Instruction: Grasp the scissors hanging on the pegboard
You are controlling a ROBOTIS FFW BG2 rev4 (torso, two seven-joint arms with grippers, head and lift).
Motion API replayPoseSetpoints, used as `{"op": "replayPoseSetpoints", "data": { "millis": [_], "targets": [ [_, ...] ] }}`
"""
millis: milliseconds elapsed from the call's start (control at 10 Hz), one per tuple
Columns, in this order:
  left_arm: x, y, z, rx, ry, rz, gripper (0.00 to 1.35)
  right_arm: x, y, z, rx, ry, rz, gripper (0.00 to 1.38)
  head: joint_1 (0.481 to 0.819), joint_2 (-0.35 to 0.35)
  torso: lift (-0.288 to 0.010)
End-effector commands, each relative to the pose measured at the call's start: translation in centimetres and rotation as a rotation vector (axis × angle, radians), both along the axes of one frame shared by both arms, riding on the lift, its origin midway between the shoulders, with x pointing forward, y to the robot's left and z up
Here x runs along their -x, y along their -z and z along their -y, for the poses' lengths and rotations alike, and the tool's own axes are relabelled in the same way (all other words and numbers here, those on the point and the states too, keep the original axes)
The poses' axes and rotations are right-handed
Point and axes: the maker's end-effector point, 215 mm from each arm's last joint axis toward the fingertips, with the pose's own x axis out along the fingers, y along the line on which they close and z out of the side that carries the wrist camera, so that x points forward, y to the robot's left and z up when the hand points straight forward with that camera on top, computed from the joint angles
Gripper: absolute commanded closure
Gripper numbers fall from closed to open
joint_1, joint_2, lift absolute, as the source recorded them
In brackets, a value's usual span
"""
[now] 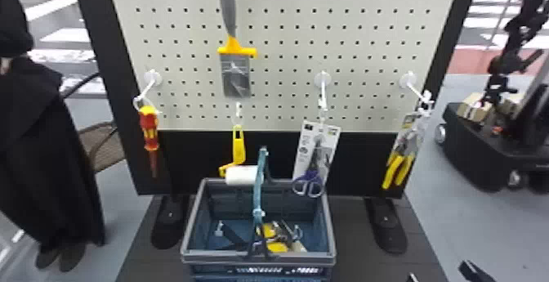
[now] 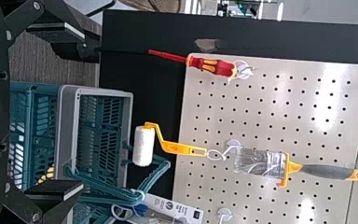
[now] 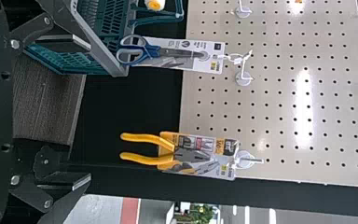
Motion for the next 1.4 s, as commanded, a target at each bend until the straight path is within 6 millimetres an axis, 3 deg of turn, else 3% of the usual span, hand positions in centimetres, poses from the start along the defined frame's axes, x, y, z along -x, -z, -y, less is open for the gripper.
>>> {"op": "replayPoseSetpoints", "data": {
  "millis": [0,700,1300],
  "targets": [
    [0.0,0.0,-0.1,-0.001,0.000,-0.001,0.18,0.6,-0.3,0.1,-0.002,0.004,-0.002,0.30,0.549,0.000,-0.100],
    [-0.1,0.0,0.1,0.000,0.003,0.001,0.19,0.2,-0.4,0.1,-0.006,0.004,-0.002,0.30,0.549,0.000,-0.100],
    [-0.2,0.4,0.3,0.005,0.005,-0.004,0.19,-6.0,-1.5,-2.2,0.037,-0.134,0.035,0.30,0.549,0.000,-0.100]
  ]
}}
